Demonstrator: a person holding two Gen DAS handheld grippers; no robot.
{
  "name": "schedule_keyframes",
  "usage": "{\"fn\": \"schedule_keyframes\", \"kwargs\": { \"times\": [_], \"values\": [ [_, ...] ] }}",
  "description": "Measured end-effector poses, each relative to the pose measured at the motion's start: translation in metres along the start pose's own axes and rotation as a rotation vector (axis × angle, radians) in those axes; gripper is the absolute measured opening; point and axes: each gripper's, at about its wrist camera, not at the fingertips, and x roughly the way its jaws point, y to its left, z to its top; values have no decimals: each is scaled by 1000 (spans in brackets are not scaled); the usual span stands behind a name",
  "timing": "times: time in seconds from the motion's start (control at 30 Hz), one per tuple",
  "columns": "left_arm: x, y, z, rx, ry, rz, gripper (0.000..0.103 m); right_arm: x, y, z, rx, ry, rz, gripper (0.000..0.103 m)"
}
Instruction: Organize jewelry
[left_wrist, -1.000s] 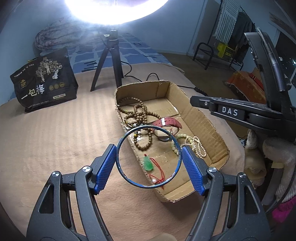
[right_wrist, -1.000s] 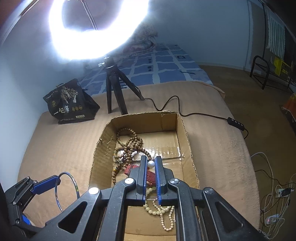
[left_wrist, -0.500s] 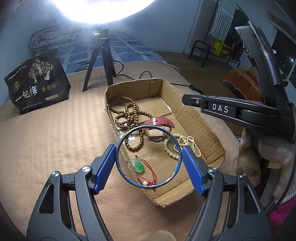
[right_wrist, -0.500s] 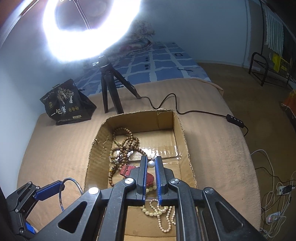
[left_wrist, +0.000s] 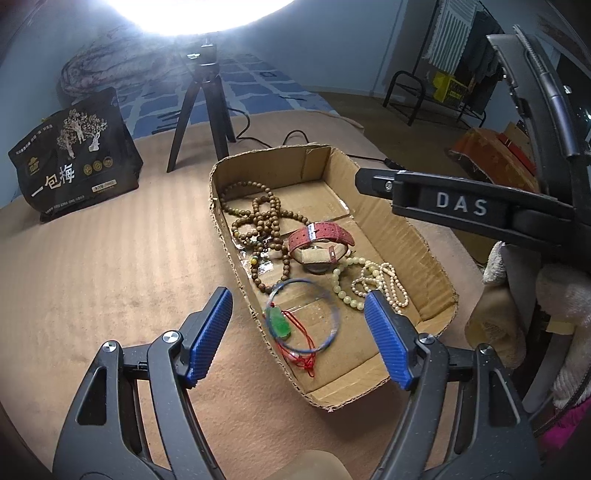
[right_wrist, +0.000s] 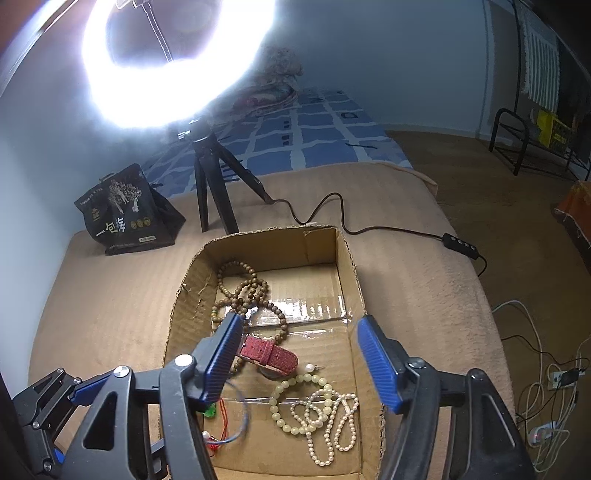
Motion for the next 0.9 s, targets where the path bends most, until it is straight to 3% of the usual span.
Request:
{"fn": "schedule_keyframes", "kwargs": {
  "times": [0.07, 0.23, 0.9],
  "values": [
    [-1, 0, 0, 3, -3, 4, 76, -1, 0, 0, 2, -6, -4, 83],
    [-4, 1, -1, 3, -8, 8, 76, -1, -1, 0, 3, -5, -12, 87],
    [-39, 4, -10, 22, -65, 42, 76, -32, 8, -6, -18, -43, -29, 89]
  ]
}}
